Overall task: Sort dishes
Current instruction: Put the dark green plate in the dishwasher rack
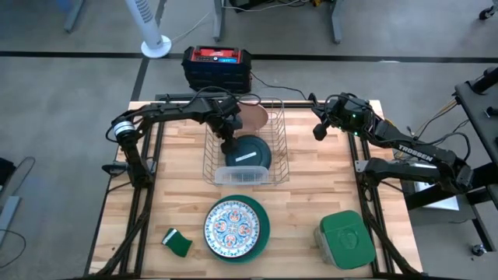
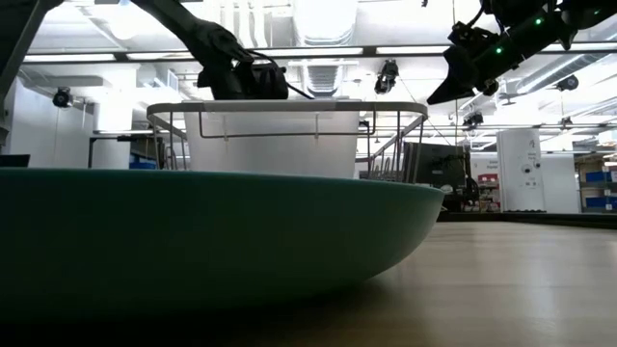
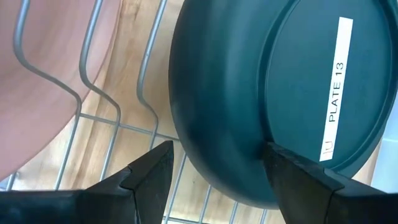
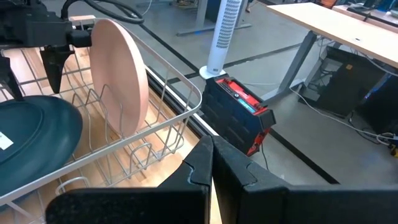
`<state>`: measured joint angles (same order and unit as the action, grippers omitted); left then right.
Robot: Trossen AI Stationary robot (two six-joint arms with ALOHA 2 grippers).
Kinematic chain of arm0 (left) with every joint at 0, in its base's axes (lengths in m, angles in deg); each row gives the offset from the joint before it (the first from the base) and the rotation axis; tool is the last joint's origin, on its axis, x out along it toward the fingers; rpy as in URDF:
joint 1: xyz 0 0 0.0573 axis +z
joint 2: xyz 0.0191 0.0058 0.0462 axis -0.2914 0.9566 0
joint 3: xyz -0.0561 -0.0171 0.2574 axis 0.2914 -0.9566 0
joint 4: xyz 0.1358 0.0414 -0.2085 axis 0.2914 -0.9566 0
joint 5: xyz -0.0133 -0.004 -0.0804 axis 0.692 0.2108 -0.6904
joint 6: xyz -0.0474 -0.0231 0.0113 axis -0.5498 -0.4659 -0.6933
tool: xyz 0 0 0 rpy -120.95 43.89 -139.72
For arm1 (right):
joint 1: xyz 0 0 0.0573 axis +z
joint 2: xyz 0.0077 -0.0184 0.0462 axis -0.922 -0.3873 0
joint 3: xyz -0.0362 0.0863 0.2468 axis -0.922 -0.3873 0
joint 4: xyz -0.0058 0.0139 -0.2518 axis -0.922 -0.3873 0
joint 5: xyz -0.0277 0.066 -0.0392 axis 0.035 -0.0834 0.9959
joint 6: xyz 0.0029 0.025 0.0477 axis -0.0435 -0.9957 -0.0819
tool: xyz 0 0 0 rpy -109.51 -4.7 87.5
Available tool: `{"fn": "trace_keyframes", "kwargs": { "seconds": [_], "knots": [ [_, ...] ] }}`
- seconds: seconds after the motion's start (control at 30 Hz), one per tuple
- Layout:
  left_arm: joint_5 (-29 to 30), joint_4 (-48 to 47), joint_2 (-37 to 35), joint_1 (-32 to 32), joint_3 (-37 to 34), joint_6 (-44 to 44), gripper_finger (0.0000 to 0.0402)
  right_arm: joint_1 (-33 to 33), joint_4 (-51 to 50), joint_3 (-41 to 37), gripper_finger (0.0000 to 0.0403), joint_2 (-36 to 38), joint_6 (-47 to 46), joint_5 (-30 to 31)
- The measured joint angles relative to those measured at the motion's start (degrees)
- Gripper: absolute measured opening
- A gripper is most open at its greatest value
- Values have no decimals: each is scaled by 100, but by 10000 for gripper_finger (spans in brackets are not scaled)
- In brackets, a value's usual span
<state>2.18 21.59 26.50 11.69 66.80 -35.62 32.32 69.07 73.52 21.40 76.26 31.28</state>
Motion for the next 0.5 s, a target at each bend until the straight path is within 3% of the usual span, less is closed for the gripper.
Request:
{"fn": "trace_keyframes", "kwargs": {
  "seconds": [0.5],
  "knots": [
    [725, -95, -22, -49, 351, 36, 232, -1, -2, -1, 0, 0, 4, 0]
  ]
}}
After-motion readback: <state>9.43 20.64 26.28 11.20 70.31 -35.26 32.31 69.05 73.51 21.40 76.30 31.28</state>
